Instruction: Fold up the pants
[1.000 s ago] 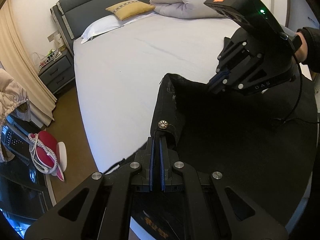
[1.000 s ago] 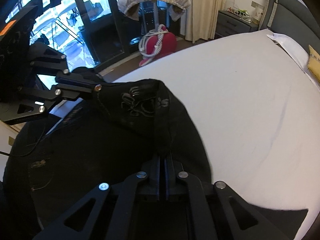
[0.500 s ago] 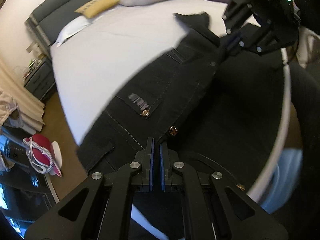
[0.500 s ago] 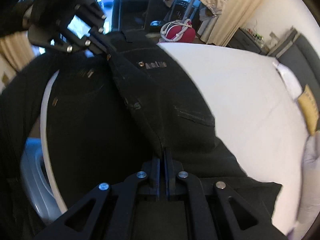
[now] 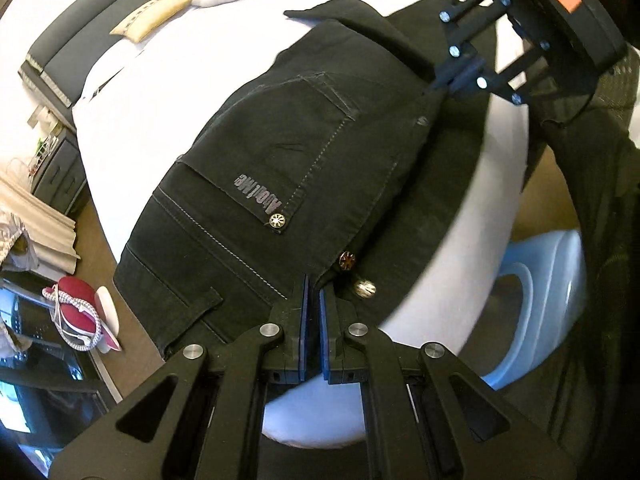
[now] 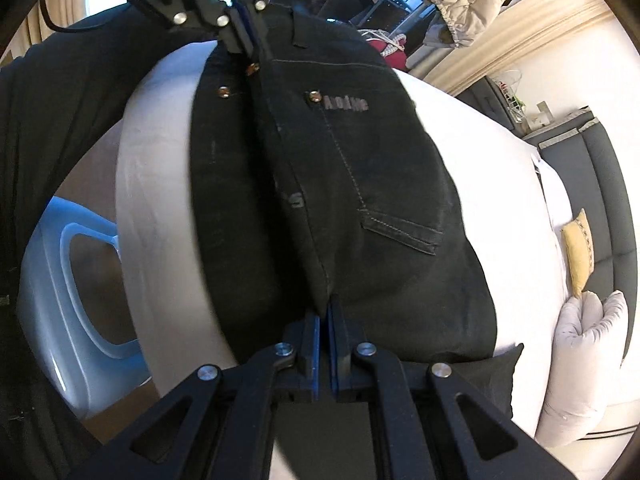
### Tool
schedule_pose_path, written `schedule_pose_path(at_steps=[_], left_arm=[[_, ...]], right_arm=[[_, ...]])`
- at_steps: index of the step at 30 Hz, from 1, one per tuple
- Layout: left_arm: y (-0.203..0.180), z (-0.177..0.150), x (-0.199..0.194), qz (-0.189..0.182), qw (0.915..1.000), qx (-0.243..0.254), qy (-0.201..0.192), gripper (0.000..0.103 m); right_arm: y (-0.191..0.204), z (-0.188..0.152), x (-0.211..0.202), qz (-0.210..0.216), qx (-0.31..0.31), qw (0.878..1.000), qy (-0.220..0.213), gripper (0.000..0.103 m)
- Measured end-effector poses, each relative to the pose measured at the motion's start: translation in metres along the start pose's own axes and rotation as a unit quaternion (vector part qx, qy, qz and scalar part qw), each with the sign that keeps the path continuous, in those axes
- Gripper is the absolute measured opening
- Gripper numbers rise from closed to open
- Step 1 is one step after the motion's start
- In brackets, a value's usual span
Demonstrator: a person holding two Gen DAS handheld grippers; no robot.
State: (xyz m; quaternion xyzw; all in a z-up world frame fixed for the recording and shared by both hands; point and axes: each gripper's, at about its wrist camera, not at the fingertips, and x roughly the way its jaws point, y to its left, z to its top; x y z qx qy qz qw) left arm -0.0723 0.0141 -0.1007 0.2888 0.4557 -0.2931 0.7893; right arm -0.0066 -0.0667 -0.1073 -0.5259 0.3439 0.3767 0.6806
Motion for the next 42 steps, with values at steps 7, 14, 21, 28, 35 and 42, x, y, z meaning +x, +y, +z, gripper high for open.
schedule_pose_path(at_steps=[7,14,21,28,35,42], left_arm=[[-0.007,-0.014,-0.002,-0.008,0.9999,-0.005,0.007,0.004],[-0.001,-0.017,0.005,-0.016,0.9997,-0.016,0.013,0.004],[0.005,-0.011,-0.008,-0.009,0.9996,-0.021,0.018,0.013],[0.034,-0.002,-0.043,-0.011,0.9967,-0.081,0.004,0.015],[0.042,0.065,-0.027,-0.054,0.9832,-0.159,-0.073,0.015],[0.024,0.069,0.069,-0.069,0.9773,-0.200,-0.014,0.014]], right_arm=[[0.017,-0.003,0.005,-0.006,-0.012,1.000,0.008,0.005],[0.029,-0.004,0.012,-0.009,0.001,1.000,0.009,0.005],[0.046,-0.014,0.011,-0.015,0.013,1.000,0.008,0.006],[0.056,-0.013,0.014,-0.029,0.014,0.999,0.011,0.008],[0.062,-0.013,0.015,-0.042,0.026,0.999,0.012,0.008],[0.053,-0.024,0.010,-0.049,0.113,0.992,-0.006,0.019]])
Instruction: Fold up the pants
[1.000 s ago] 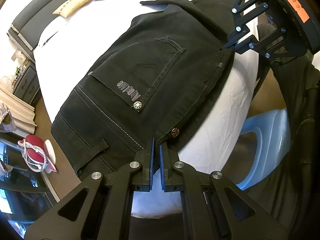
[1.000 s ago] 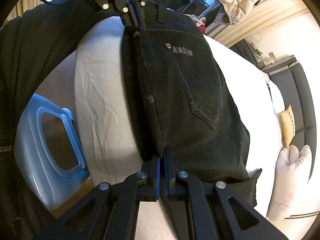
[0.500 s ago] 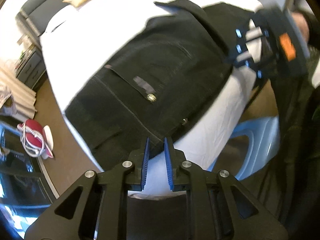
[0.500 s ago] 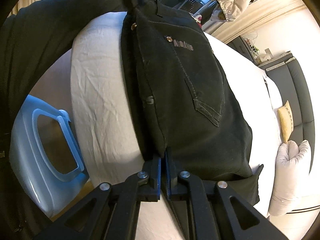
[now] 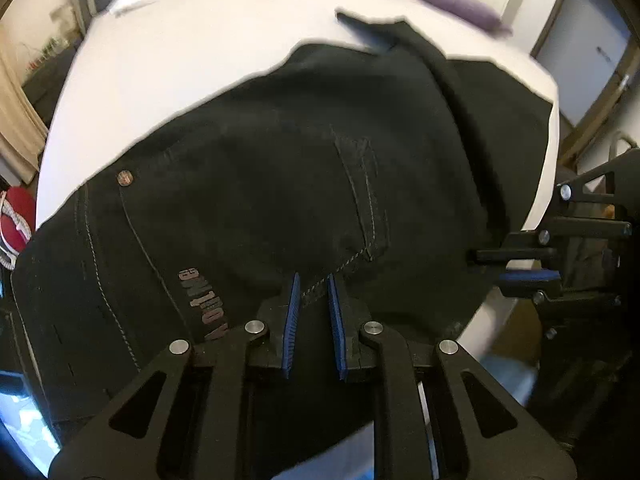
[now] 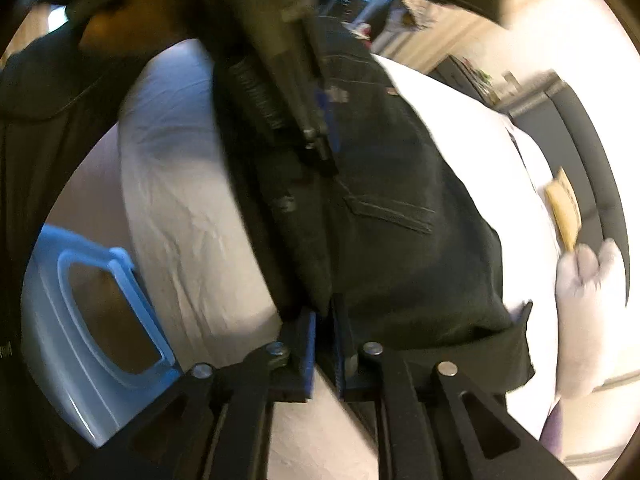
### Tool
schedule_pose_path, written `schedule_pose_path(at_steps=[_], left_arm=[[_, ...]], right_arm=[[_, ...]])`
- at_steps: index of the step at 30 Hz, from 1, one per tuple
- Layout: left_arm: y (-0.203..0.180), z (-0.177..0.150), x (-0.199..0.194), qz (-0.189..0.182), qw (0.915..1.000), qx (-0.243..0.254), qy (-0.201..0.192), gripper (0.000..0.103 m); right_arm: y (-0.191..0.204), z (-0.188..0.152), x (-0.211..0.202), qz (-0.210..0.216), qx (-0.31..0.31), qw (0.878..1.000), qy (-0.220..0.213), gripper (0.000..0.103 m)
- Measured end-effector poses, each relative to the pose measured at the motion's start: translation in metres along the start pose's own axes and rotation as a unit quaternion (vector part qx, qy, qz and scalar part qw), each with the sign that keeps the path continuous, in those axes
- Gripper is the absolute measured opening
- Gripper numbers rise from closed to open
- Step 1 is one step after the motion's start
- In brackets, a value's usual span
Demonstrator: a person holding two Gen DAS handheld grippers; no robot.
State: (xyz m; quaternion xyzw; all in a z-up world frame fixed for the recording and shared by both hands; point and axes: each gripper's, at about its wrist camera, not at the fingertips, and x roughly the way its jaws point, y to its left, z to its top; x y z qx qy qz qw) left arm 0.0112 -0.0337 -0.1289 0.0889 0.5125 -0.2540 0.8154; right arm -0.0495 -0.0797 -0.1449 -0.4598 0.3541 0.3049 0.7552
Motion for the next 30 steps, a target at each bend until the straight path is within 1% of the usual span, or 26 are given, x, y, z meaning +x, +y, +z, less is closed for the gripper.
schedule_pose_path(at_steps=[1,2,3,4,6,8,10,11,12,13,14,15,17,18,19,20,21,23,24,26,27,28,29,30], left_arm=[[0.001,0.001,-0.001,0.000,1.0000,-0.007,0.000,0.014],[0.001,0.002,-0.003,0.000,0.9999,-0.010,0.002,0.014],[0.002,0.005,-0.004,-0.001,0.9999,-0.014,0.005,0.014],[0.003,0.009,-0.007,0.000,0.9998,-0.019,0.006,0.014],[0.001,0.016,-0.019,0.005,0.9996,-0.028,-0.009,0.015],[-0.001,0.025,-0.029,-0.006,0.9987,-0.041,-0.029,0.015],[-0.004,0.032,-0.029,-0.017,0.9977,-0.054,-0.038,0.015],[-0.005,0.037,-0.023,-0.023,0.9973,-0.061,-0.034,0.015],[-0.006,0.039,-0.016,-0.023,0.9972,-0.065,-0.029,0.015],[-0.007,0.039,-0.005,-0.021,0.9973,-0.069,-0.016,0.015],[-0.008,0.039,0.009,-0.019,0.9972,-0.072,0.006,0.015],[-0.008,0.037,0.015,-0.016,0.9972,-0.073,0.012,0.014],[-0.007,0.035,0.019,-0.018,0.9967,-0.080,0.002,0.014],[-0.006,0.036,0.019,-0.022,0.9961,-0.085,0.001,0.014],[-0.003,0.035,0.019,-0.027,0.9955,-0.090,0.002,0.014],[-0.001,0.035,0.019,-0.031,0.9949,-0.096,0.002,0.014],[0.001,0.037,0.021,-0.035,0.9942,-0.102,0.003,0.014],[0.005,0.035,0.022,-0.037,0.9938,-0.104,0.004,0.014],[0.004,0.034,0.023,-0.037,0.9939,-0.104,0.004,0.014],[0.002,0.029,0.023,-0.035,0.9943,-0.100,0.004,0.014],[0.003,0.031,0.024,-0.036,0.9943,-0.100,0.003,0.014],[0.005,0.017,0.021,-0.037,0.9941,-0.102,0.002,0.014],[0.006,0.018,0.021,-0.040,0.9937,-0.105,0.002,0.014],[0.007,0.018,0.022,-0.043,0.9933,-0.107,0.002,0.014]], right_arm=[[-0.005,-0.003,-0.004,-0.007,0.022,1.000,-0.008,0.032],[-0.012,-0.008,-0.009,-0.011,0.050,0.999,-0.017,0.040],[-0.022,-0.014,-0.014,0.006,0.083,0.996,-0.023,0.065],[-0.032,-0.020,-0.020,0.021,0.116,0.993,-0.030,0.080],[-0.051,-0.029,-0.030,0.033,0.172,0.984,-0.038,0.080],[-0.079,-0.040,-0.039,0.052,0.238,0.969,-0.047,0.080],[-0.122,-0.050,-0.044,0.061,0.319,0.944,-0.058,0.080],[-0.145,-0.054,-0.043,0.058,0.356,0.931,-0.055,0.080],[-0.169,-0.059,-0.039,0.049,0.392,0.917,-0.049,0.080],[-0.196,-0.063,-0.034,0.031,0.427,0.903,-0.041,0.080],[-0.216,-0.065,-0.030,0.015,0.450,0.892,-0.037,0.080],[-0.240,-0.067,-0.024,-0.003,0.471,0.881,-0.033,0.080],[-0.282,-0.069,-0.006,-0.027,0.508,0.861,-0.015,0.080],[-0.304,-0.069,0.007,-0.036,0.529,0.848,-0.005,0.080],[-0.324,-0.070,0.023,-0.033,0.547,0.836,0.004,0.080],[-0.338,-0.069,0.037,-0.030,0.558,0.829,0.016,0.080],[-0.353,-0.067,0.057,-0.032,0.568,0.822,0.034,0.078],[-0.375,-0.062,0.092,-0.046,0.574,0.814,0.069,0.075],[-0.383,-0.061,0.110,-0.053,0.576,0.811,0.088,0.072],[-0.394,-0.060,0.138,-0.060,0.585,0.800,0.115,0.070],[-0.399,-0.065,0.149,-0.070,0.588,0.795,0.128,0.069],[-0.403,-0.066,0.158,-0.079,0.591,0.791,0.139,0.069],[-0.406,-0.067,0.166,-0.083,0.597,0.784,0.148,0.069],[-0.409,-0.070,0.175,-0.077,0.604,0.778,0.156,0.069]])
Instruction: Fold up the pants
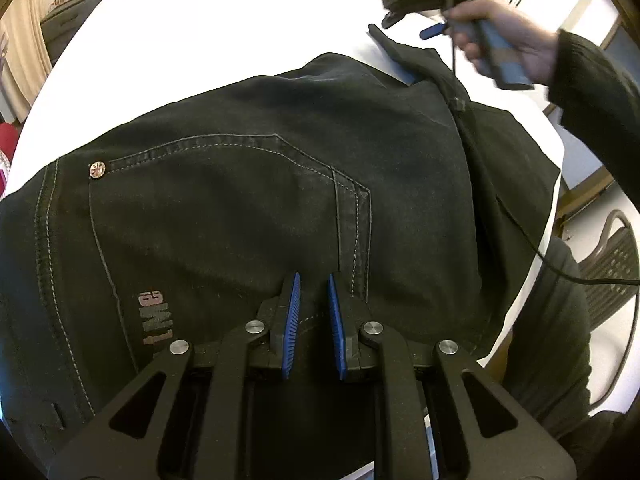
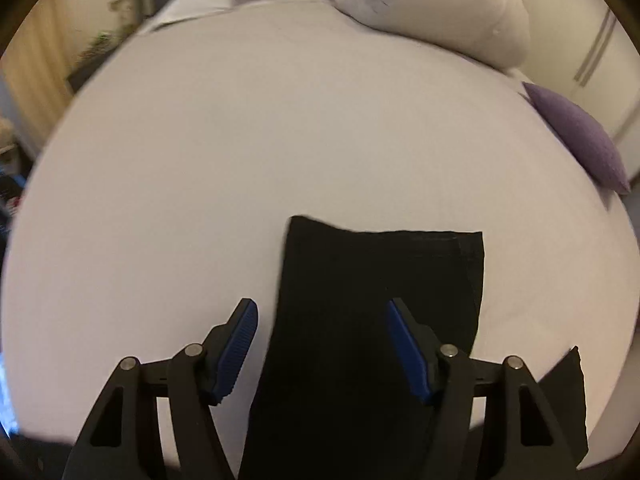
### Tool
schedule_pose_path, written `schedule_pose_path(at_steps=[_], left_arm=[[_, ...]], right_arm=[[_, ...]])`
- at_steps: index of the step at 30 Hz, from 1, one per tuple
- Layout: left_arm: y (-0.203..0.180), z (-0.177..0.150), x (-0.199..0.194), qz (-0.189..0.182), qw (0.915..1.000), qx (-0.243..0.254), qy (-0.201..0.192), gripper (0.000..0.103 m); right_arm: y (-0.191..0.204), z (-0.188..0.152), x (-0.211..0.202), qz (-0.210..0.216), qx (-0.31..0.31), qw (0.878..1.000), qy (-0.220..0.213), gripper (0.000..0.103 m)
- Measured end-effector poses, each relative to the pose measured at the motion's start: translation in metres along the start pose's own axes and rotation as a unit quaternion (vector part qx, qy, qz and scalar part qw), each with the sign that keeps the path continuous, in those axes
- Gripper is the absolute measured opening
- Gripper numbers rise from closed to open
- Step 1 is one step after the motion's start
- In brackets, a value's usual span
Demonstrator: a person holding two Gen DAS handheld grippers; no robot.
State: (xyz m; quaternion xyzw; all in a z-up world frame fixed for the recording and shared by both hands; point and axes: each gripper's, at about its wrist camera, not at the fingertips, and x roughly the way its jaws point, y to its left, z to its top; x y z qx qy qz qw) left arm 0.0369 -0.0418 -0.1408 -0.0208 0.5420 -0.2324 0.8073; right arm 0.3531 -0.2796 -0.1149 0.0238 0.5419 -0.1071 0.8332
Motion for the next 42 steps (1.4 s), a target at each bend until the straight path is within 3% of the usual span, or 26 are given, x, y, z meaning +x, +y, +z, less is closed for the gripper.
schedule_pose_path(at_steps=[3,5,6,8,9,14,19,24,28,32,36,38,40,42], left_arm=[[0.004,-0.003,-0.002,-0.004,1.0000,-0.003,-0.001,0.014],[0.006,-0.004,-0.002,-0.003,1.0000,-0.003,0.000,0.014],[0.007,-0.004,-0.003,-0.003,1.0000,-0.003,0.000,0.014],[0.006,-0.006,-0.003,0.001,1.0000,0.000,0.000,0.014],[0.005,-0.006,-0.004,0.003,1.0000,0.002,0.000,0.014],[0.001,-0.008,-0.002,0.011,0.9999,0.008,0.002,0.014],[-0.007,-0.007,0.001,0.024,0.9996,0.014,0.005,0.014],[-0.017,-0.005,0.004,0.040,0.9989,0.023,0.009,0.014],[-0.022,-0.001,0.005,0.045,0.9986,0.021,0.015,0.014],[-0.030,0.004,0.007,0.058,0.9977,0.027,0.024,0.014],[-0.037,0.008,0.006,0.069,0.9968,0.030,0.028,0.014],[-0.040,0.010,0.006,0.073,0.9964,0.030,0.029,0.014],[-0.041,0.010,0.006,0.077,0.9962,0.028,0.030,0.014],[-0.041,0.010,0.006,0.080,0.9959,0.028,0.030,0.014]], right_arm=[[0.003,0.004,0.018,0.007,0.001,1.000,0.022,0.069],[0.005,0.005,0.028,0.009,-0.010,0.999,0.032,0.061],[0.002,0.005,0.033,0.022,-0.003,0.999,0.039,0.045],[-0.010,0.005,0.032,0.030,0.015,0.999,0.035,0.029],[-0.017,0.005,0.030,0.036,0.025,0.998,0.034,0.010],[-0.086,-0.010,-0.020,0.106,0.116,0.987,-0.037,0.006],[-0.204,-0.069,-0.078,0.174,0.253,0.944,-0.120,0.006],[-0.328,-0.158,-0.092,0.176,0.394,0.889,-0.153,0.006],[-0.376,-0.217,-0.071,0.200,0.488,0.839,-0.132,0.005],[-0.391,-0.252,-0.055,0.212,0.534,0.808,-0.130,0.006],[-0.390,-0.265,-0.046,0.236,0.553,0.789,-0.127,0.010],[-0.374,-0.259,-0.046,0.258,0.553,0.780,-0.136,0.027],[-0.370,-0.255,-0.053,0.273,0.554,0.772,-0.153,0.062],[-0.361,-0.254,-0.063,0.256,0.546,0.781,-0.165,0.075]])
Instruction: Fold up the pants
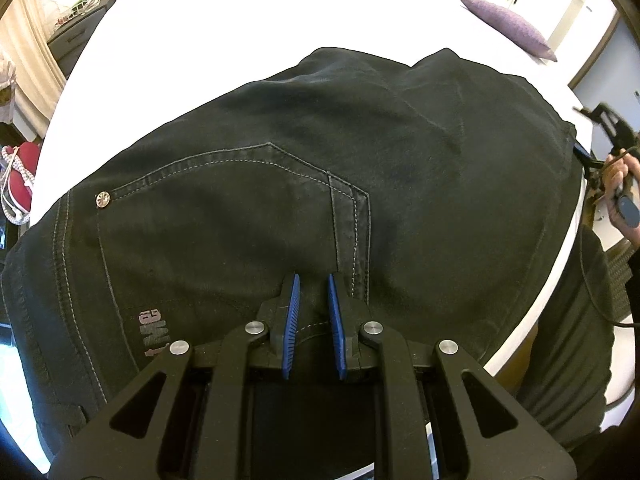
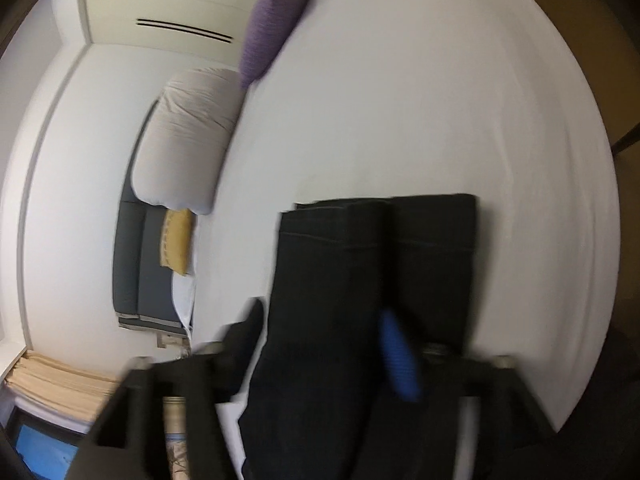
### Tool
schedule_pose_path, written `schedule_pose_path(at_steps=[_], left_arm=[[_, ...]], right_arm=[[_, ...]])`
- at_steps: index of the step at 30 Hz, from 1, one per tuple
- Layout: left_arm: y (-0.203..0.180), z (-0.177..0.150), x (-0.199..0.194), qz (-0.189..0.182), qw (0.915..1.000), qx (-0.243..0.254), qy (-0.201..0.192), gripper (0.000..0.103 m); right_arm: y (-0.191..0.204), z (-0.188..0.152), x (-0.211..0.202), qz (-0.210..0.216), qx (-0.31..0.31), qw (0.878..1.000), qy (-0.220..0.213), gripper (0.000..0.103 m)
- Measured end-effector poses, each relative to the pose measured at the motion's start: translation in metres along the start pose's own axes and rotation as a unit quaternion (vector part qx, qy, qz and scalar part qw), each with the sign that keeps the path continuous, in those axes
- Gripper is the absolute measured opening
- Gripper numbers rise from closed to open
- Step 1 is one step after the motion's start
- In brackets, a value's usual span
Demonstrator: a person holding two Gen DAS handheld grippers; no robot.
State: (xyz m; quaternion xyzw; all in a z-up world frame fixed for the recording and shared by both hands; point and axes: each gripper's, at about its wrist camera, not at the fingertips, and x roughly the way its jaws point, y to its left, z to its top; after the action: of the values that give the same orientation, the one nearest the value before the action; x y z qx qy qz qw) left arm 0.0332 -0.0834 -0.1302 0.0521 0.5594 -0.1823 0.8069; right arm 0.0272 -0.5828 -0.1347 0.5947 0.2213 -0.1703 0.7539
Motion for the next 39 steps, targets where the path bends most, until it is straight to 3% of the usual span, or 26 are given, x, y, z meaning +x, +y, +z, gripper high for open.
schedule_pose_path(at_steps=[2,3,5,7,12,16,39], left_arm=[[0.000,0.000,-0.001,0.003,1.0000,0.000,0.000,0.014],[-0.001,0.000,0.000,0.005,1.0000,0.000,0.000,0.014],[-0.003,-0.001,0.002,0.007,1.0000,0.001,0.000,0.014],[-0.004,-0.001,0.000,0.009,1.0000,0.001,0.000,0.014],[-0.004,-0.002,0.002,0.009,0.9999,-0.001,-0.005,0.014],[-0.003,-0.001,0.003,0.008,1.0000,0.003,-0.002,0.014],[0.000,-0.007,-0.003,0.003,1.0000,0.005,-0.005,0.015]], right_arm=[[0.008,-0.001,0.006,-0.029,-0.029,0.999,-0.005,0.075],[0.009,0.000,0.013,-0.040,-0.032,0.999,-0.001,0.070],[0.002,0.004,0.021,-0.048,-0.020,0.999,0.011,0.047],[-0.007,0.006,0.024,-0.058,-0.007,0.998,0.020,0.005],[-0.045,-0.002,-0.017,-0.031,0.023,0.999,0.004,0.004],[-0.052,-0.005,-0.031,-0.025,0.038,0.999,-0.007,0.004],[-0.077,0.010,-0.041,-0.051,0.067,0.996,-0.013,0.003]])
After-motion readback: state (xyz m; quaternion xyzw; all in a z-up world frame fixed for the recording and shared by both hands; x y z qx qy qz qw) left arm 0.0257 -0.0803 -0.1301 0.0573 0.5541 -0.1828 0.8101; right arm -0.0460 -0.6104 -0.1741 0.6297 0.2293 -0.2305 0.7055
